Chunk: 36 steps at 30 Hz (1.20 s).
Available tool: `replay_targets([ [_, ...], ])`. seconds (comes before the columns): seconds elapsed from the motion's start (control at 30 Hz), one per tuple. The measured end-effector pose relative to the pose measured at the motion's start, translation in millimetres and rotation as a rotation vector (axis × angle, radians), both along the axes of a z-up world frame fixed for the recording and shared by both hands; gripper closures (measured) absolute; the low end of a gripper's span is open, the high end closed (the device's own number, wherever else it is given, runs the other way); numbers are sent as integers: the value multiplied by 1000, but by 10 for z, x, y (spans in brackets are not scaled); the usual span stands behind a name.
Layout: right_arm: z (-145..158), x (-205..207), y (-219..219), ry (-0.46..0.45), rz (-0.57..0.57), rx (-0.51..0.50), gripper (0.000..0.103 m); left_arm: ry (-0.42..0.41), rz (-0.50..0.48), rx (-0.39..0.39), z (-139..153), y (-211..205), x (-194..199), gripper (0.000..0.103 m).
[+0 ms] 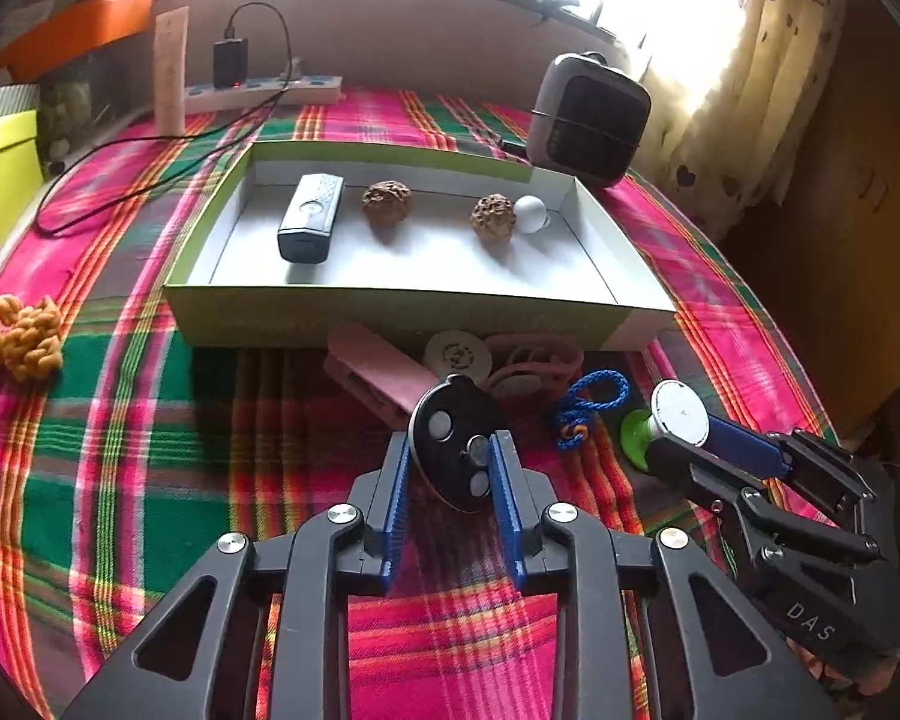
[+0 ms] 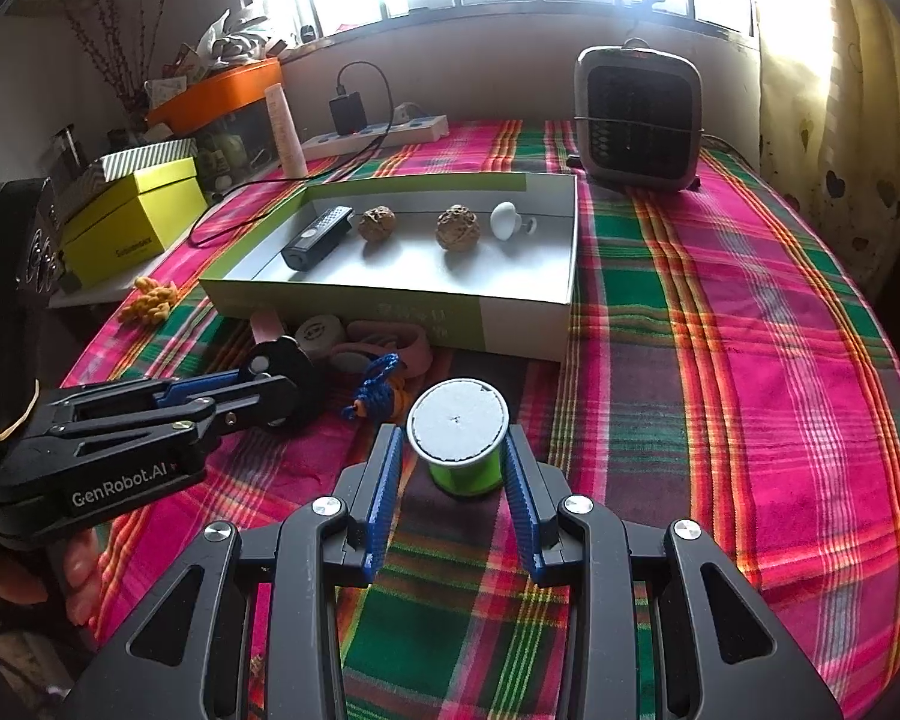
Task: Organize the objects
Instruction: 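Close the left tool on the black oval key fob while the right tool lifts the spool, then carry the key fob toward the box with the left tool while the right tool carries the spool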
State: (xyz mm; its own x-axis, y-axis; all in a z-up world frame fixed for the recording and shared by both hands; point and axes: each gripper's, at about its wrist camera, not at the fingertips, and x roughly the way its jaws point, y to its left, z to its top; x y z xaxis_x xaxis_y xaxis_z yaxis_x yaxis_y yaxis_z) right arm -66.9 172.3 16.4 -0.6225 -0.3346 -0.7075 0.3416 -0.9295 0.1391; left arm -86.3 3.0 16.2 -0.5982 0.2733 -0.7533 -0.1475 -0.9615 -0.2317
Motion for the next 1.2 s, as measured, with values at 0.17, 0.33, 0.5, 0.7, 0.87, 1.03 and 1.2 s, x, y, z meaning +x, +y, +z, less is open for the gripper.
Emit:
replay_targets([
  [0.17, -24, 1, 12, -3, -7, 1, 68, -2, -8, -7, 6, -34, 100, 79],
  [0.33, -63, -13, 7, -16, -6, 16, 68, -6, -20, -18, -9, -53, 157, 79],
  [0.5, -92, -61, -7, -44, -6, 32, 67, -20, -28, 1, -36, -45, 127, 77],
  [0.7, -90, -114, -14, -62, -4, 35, 65, -16, -28, 18, -36, -36, 82, 73],
  [0.87, -90, -147, -33, -63, -8, 40, 65, -17, -24, 28, -37, -40, 42, 73],
  [1.03, -90, -154, -27, -64, -12, 40, 68, -10, -26, 21, -28, -40, 29, 74],
  [1.2, -87, -157, -17, -64, -18, 38, 69, -2, -28, 12, -28, -33, 17, 77],
])
